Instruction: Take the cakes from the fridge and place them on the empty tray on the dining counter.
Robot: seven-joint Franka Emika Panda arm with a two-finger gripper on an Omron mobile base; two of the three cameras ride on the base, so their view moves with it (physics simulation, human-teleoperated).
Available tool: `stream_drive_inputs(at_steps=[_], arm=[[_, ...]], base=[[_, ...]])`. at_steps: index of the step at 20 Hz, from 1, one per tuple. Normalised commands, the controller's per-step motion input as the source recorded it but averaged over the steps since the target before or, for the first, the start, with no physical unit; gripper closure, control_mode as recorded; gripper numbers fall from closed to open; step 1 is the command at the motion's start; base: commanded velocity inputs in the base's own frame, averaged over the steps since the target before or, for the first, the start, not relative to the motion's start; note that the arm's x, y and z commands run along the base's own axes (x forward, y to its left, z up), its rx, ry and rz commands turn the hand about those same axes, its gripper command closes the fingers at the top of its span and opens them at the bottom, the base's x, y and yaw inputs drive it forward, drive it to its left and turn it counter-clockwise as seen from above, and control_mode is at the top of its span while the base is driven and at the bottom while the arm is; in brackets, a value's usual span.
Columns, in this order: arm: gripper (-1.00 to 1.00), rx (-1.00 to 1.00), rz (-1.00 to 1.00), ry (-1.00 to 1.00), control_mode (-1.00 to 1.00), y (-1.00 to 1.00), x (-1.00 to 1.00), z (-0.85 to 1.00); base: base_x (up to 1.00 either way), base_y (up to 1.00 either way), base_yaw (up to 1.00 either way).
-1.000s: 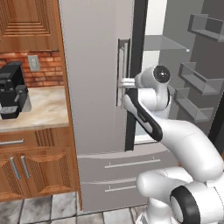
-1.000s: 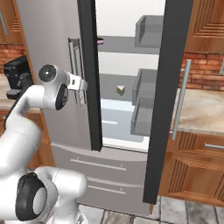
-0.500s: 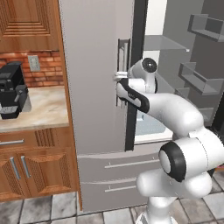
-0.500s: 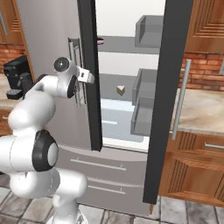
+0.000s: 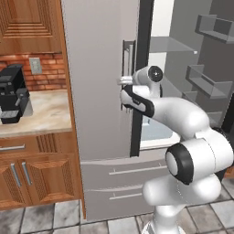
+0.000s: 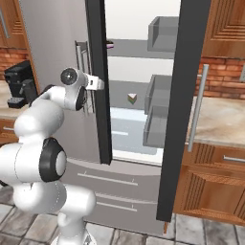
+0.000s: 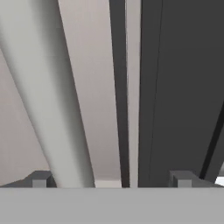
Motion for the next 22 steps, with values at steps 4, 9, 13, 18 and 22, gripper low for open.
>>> stream_drive_inputs(at_steps=[4,9,13,18,22], arm=[[1.00,0.00,0.00,0.00,-1.00,0.14,0.64,-0.17],[1.00,0.00,0.00,0.00,-1.00,0.00,0.01,0.00],[1.00,-0.01,0.00,0.16,-1.00,0.27,-0.33,0.10],[1.00,-0.01,0.00,0.10,-1.00,0.72,-0.49,0.28],[1.00,0.00,0.00,0.05,-1.00,0.92,-0.60,0.13]], base=[[0.00,0.00,0.00],[0.00,0.00,0.00],[0.00,0.00,0.00],[0.00,0.00,0.00],[0.00,0.00,0.00]])
